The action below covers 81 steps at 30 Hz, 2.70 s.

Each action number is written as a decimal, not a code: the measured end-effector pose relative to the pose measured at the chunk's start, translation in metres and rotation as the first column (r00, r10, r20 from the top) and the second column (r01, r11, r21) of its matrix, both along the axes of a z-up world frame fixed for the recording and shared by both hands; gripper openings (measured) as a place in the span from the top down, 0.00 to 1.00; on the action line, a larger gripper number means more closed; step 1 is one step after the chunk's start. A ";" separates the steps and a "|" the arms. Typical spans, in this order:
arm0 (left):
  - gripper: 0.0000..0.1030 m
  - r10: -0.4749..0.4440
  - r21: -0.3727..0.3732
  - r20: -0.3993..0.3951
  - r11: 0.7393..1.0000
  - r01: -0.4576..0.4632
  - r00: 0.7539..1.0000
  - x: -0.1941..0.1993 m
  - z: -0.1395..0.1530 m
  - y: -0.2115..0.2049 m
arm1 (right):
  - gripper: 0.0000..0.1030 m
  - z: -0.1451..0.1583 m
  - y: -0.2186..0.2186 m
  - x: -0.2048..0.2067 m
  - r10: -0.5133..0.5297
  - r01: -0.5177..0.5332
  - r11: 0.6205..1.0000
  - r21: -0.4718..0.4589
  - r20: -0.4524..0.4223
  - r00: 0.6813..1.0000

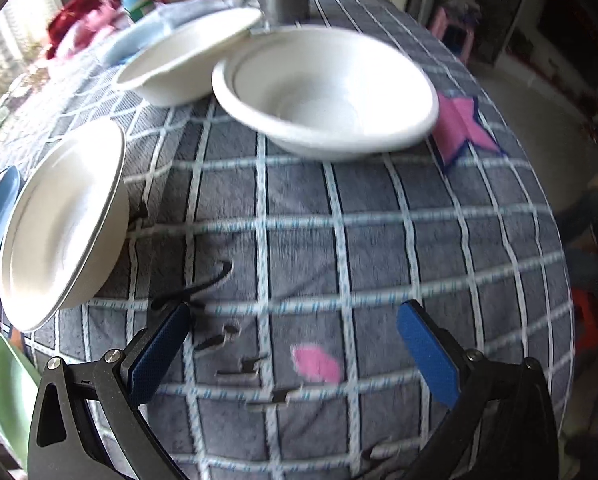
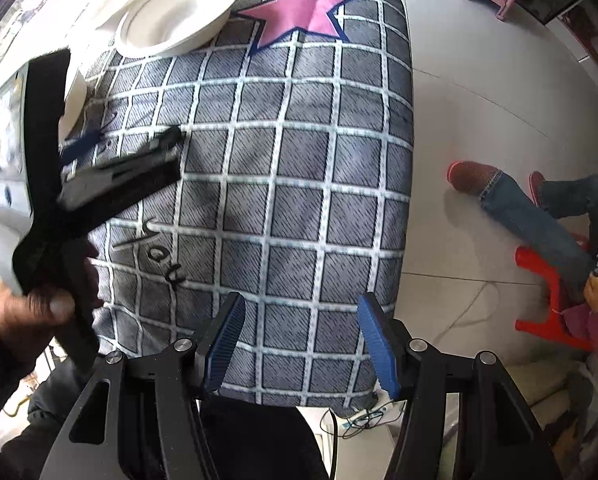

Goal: Organize plates and bowls
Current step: 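Swing both grippers over the table toward the coloured plates, then move both grippers toward the rim of the green plate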

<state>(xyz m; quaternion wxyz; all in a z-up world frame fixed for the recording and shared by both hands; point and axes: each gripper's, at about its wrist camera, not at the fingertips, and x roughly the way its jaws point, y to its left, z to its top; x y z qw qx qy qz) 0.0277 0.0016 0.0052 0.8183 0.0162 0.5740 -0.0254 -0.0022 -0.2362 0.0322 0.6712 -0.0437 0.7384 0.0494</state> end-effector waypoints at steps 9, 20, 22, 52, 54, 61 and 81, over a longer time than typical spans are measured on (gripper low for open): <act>0.00 -0.082 0.035 -0.202 0.995 0.091 0.976 -0.007 0.015 0.000 | 0.42 -0.004 0.009 0.020 -0.002 0.001 1.000 0.021 0.046 0.999; 0.00 -0.098 0.159 -0.178 0.979 0.127 0.979 -0.042 0.080 0.051 | 0.42 -0.034 0.043 0.032 0.045 -0.051 0.992 0.112 0.063 0.997; 0.00 -0.068 0.171 -0.201 0.980 0.103 0.977 -0.052 0.077 0.063 | 0.42 -0.046 0.053 0.030 0.056 -0.058 0.991 0.118 0.027 0.998; 0.00 0.060 0.059 -0.249 0.997 -0.047 0.967 -0.080 0.070 0.212 | 0.04 -0.063 0.172 -0.004 0.212 -0.217 0.975 -0.055 -0.093 0.973; 0.00 0.067 0.038 -0.261 0.998 -0.059 0.963 -0.080 0.068 0.223 | 0.03 -0.058 0.181 -0.006 0.228 -0.233 0.971 -0.047 -0.094 0.969; 0.00 0.118 -0.022 -0.293 0.991 -0.130 0.949 -0.080 0.064 0.257 | 0.03 -0.051 0.227 0.002 0.250 -0.257 0.965 -0.058 -0.108 0.962; 0.00 0.159 -0.122 0.040 0.981 -0.153 0.986 -0.031 0.173 0.278 | 0.01 0.192 0.312 0.084 0.131 -0.178 0.982 0.061 0.463 0.877</act>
